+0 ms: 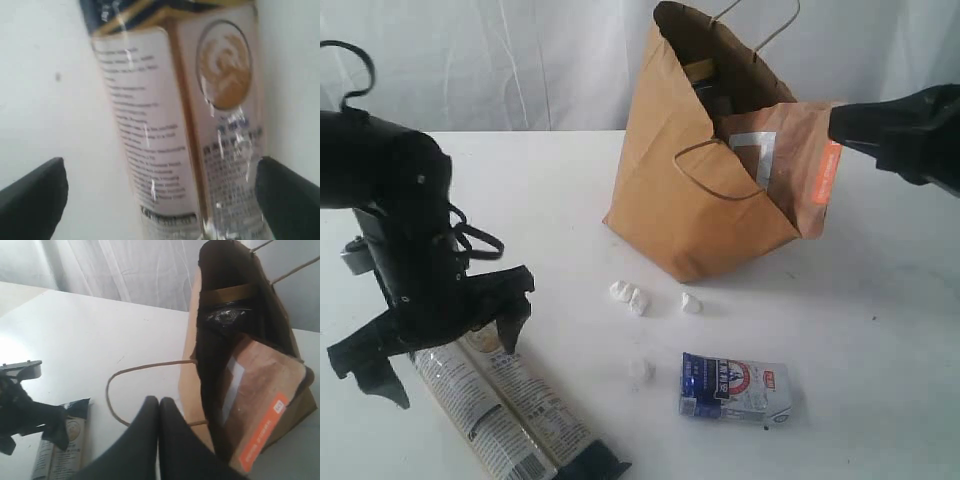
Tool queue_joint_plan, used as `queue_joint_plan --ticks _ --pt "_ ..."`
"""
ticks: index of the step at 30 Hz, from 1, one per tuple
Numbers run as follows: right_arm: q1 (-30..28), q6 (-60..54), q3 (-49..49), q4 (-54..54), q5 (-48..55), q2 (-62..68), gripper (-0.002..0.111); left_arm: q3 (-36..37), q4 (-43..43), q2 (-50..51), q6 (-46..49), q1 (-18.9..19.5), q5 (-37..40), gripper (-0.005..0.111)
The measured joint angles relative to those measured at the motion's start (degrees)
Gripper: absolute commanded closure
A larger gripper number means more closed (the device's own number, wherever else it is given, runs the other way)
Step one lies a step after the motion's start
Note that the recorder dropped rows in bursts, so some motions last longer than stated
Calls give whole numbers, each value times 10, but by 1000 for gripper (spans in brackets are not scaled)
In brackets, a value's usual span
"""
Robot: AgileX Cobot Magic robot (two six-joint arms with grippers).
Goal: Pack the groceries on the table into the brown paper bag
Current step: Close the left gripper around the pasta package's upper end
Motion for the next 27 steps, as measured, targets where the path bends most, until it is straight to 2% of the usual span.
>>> queue_joint_plan --ticks 4,7,12,21,23,25,27 --pt "0 0 0 0 -55 0 108 0 99 25 -168 -51 -7 2" --pt "0 0 0 0 -101 0 108 0 133 46 -227 -69 -26 2" --pt "0 0 0 0 -162 0 108 0 177 72 -258 -72 -62 2" --pt "0 0 0 0 -174 0 108 0 204 91 -261 -72 -148 4" --pt "0 0 0 0 -174 0 108 -1 202 91 -261 -72 -148 17" --pt "0 0 0 0 -174 0 108 -1 202 91 -260 -72 -140 36" --pt "0 0 0 0 -174 0 108 -1 200 92 -254 -72 -133 61"
